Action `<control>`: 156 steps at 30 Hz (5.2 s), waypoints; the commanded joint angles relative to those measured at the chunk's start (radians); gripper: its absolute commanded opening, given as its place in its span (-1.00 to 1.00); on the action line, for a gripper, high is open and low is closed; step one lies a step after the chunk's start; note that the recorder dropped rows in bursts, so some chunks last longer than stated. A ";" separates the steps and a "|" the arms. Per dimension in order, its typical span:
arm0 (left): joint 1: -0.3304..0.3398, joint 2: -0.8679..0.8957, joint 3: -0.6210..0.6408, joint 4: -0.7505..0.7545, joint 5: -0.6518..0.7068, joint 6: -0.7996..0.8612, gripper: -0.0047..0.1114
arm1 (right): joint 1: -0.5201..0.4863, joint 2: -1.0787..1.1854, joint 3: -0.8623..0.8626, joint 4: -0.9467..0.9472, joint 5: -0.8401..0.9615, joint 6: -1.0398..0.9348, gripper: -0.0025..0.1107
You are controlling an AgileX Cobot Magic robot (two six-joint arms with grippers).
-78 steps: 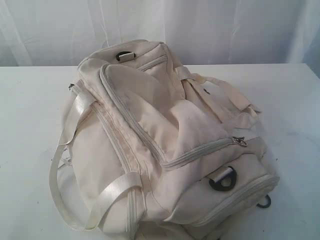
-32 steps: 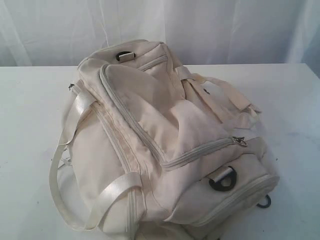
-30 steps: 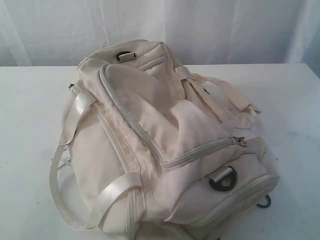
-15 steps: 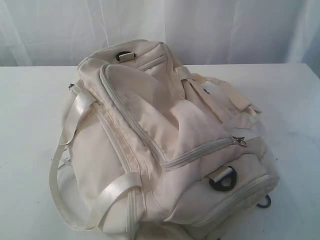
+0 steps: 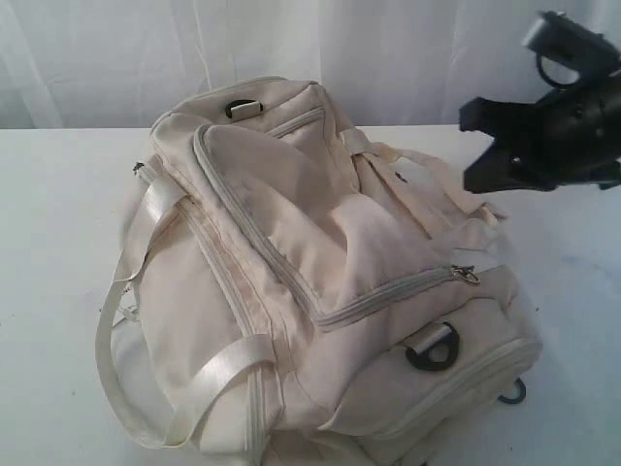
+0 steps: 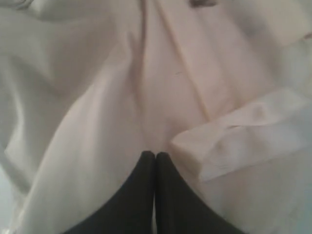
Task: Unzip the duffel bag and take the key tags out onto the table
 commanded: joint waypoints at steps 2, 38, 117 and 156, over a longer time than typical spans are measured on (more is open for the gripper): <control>-0.068 0.118 -0.027 -0.213 0.110 0.270 -0.92 | -0.003 0.170 -0.176 0.060 0.304 -0.069 -0.95; -0.234 0.201 -0.027 -0.316 0.124 0.449 -0.92 | -0.021 0.444 -0.204 -0.013 0.121 0.251 -0.24; -0.804 1.127 -0.743 -0.787 -0.294 0.495 0.09 | -0.053 0.210 -0.243 0.203 0.366 0.029 -0.96; -0.802 1.017 -0.743 -0.631 0.052 0.436 -0.92 | -0.053 0.210 -0.243 0.203 0.366 0.025 -0.96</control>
